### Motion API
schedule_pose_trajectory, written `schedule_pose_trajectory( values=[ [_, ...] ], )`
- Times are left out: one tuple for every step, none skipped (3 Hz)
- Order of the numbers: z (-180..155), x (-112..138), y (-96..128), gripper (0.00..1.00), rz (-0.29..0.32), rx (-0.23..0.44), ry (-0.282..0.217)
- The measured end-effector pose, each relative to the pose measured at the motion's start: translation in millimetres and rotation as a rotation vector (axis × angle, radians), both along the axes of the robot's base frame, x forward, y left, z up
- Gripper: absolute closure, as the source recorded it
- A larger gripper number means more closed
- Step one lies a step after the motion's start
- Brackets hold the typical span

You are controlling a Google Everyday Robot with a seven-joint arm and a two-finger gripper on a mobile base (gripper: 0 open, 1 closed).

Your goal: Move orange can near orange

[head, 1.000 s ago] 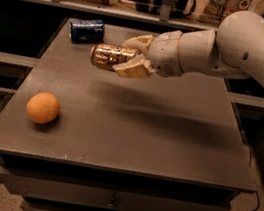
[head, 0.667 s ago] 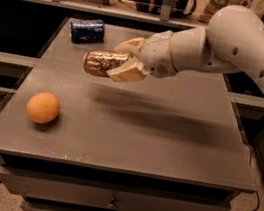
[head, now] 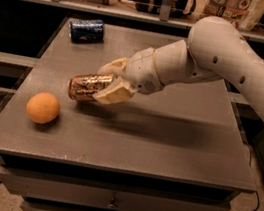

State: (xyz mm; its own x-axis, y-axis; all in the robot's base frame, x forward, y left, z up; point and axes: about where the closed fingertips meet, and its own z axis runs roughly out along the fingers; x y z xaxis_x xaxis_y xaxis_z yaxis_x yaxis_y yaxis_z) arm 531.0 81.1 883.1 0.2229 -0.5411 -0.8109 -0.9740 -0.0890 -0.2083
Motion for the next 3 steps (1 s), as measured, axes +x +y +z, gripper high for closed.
schedule_pose_trajectory(
  values=[
    [-16,-16,9,0.59,0.034,0.016,0.051],
    [-26,-25,16,0.35,0.035,0.058,0.069],
    [-30,-26,19,0.12,0.013,0.094,0.061]
  ],
)
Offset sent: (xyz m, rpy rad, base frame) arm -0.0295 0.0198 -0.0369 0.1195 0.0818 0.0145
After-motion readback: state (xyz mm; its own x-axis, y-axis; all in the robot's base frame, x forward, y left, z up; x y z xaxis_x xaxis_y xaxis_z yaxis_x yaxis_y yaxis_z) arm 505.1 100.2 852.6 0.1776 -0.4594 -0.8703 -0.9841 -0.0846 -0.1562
